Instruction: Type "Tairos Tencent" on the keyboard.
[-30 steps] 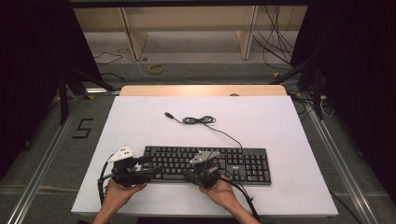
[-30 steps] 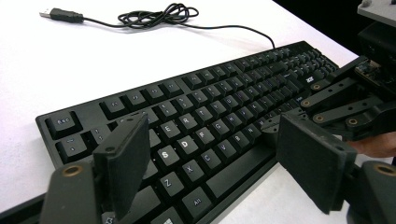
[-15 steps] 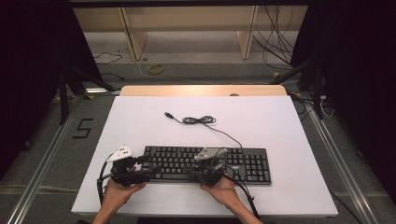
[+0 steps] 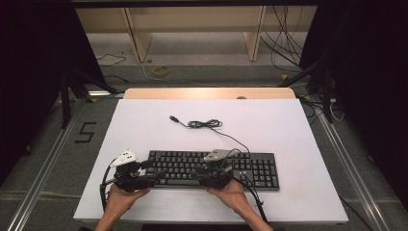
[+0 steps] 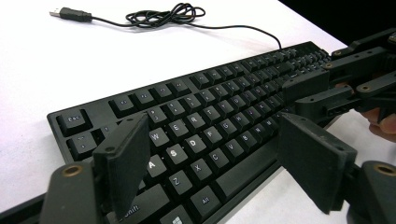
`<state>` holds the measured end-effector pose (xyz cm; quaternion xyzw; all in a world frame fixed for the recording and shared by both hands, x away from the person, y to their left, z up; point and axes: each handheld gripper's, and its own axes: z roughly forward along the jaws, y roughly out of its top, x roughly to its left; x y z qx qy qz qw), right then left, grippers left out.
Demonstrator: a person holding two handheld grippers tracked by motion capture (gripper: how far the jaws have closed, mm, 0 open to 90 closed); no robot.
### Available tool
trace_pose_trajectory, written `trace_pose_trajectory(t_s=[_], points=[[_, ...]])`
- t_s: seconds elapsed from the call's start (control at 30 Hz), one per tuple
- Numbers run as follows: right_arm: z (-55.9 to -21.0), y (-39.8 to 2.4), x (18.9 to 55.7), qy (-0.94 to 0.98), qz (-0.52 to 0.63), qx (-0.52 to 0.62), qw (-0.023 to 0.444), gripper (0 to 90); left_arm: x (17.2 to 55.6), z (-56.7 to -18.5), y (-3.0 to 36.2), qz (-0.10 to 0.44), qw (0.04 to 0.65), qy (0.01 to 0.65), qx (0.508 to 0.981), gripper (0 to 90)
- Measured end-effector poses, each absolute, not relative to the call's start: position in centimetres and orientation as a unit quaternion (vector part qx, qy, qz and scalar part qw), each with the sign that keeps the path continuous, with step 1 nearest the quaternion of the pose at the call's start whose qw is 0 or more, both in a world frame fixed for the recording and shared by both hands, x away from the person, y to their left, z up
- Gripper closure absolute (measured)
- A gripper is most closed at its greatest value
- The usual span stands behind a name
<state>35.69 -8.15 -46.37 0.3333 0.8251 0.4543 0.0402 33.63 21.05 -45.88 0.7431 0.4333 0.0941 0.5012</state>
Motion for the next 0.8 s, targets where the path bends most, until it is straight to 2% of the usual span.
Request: trace_pose_trajectory(t_s=[0.27, 0.8], points=[[-46.05, -8.17, 35.9, 0.823, 0.456, 0.337, 0.037, 56.8, 33.67, -45.91, 21.06, 0.094, 0.499, 0.435, 0.744, 25.9], [-45.59, -7.81, 36.5, 0.822, 0.455, 0.341, 0.037, 46.0, 33.72, -45.95, 21.12, 0.094, 0.497, 0.437, 0.744, 25.9]])
